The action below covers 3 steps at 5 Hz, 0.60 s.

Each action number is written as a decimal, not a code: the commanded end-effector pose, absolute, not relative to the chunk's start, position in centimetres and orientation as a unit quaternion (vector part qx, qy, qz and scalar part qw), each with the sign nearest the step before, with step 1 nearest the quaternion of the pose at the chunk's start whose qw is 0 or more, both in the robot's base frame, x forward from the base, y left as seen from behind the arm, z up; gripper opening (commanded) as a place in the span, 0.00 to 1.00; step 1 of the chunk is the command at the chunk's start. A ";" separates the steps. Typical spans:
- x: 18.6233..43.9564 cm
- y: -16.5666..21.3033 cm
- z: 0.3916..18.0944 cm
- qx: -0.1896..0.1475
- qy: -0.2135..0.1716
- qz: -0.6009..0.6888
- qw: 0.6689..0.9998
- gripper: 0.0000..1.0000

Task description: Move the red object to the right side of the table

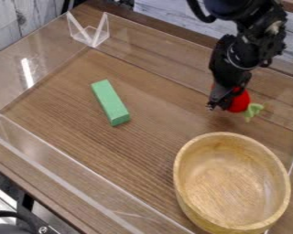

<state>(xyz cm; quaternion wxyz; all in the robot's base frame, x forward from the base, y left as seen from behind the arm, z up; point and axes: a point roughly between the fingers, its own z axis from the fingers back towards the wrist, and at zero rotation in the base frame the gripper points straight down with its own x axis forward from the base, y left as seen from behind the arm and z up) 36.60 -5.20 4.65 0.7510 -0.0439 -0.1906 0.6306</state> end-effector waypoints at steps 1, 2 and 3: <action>37.5 -5.4 8.0 -0.075 -0.228 0.587 0.773 0.00; 37.4 -5.3 8.1 -0.066 -0.241 0.579 0.776 0.00; 37.2 -5.4 8.2 -0.058 -0.253 0.571 0.779 0.00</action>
